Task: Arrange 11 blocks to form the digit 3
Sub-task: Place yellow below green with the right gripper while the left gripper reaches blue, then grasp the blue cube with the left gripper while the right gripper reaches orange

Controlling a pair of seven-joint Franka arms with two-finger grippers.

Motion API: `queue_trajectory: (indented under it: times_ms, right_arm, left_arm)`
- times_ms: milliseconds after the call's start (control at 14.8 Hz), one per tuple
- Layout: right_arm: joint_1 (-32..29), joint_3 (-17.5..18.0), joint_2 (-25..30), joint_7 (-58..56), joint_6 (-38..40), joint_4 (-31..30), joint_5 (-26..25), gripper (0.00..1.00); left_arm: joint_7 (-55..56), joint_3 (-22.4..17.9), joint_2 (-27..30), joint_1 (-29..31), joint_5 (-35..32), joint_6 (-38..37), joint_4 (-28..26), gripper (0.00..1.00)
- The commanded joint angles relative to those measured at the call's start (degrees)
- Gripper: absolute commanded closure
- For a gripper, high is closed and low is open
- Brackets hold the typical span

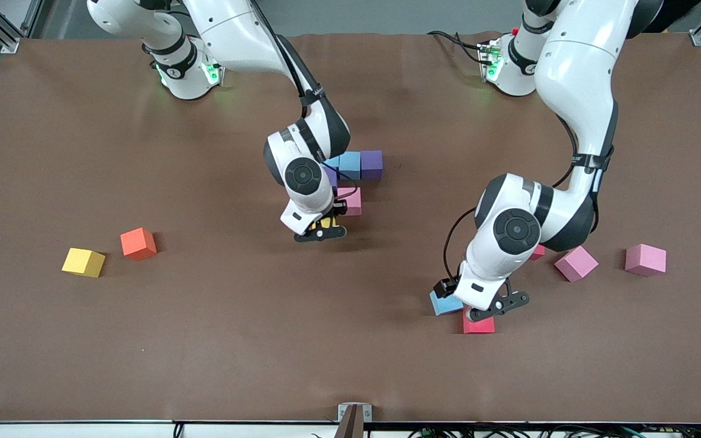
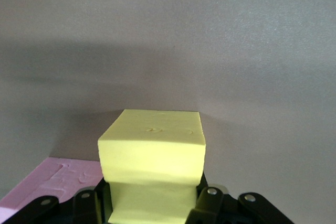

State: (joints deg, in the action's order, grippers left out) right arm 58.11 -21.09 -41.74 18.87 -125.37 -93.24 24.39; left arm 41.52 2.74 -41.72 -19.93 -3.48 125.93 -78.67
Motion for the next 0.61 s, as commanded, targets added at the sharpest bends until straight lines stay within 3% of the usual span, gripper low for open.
queue_trajectory:
  times_ms: [0,68,338,540]
  right_arm:
    - [-0.6,0.2,-2.1,1.7,0.9,2.0,-0.8,0.37]
    - [-1.1,0.2,-2.1,1.8,1.0,2.5,-0.8,0.0]
    - [-5.0,0.0,-2.1,1.7,12.7,13.1,-0.8,0.0]
    - [-8.2,0.1,-1.5,1.1,18.3,16.2,-0.8,0.0]
  left_arm:
    - [-3.0,0.4,-2.8,0.9,-0.3,0.5,3.3,0.03]
    - [-3.2,0.5,-3.9,1.3,-0.2,0.5,4.4,0.03]
    - [-3.5,0.8,-7.6,1.4,1.6,2.6,7.2,0.03]
    - [-3.4,0.8,-8.7,1.4,4.9,4.1,7.2,0.03]
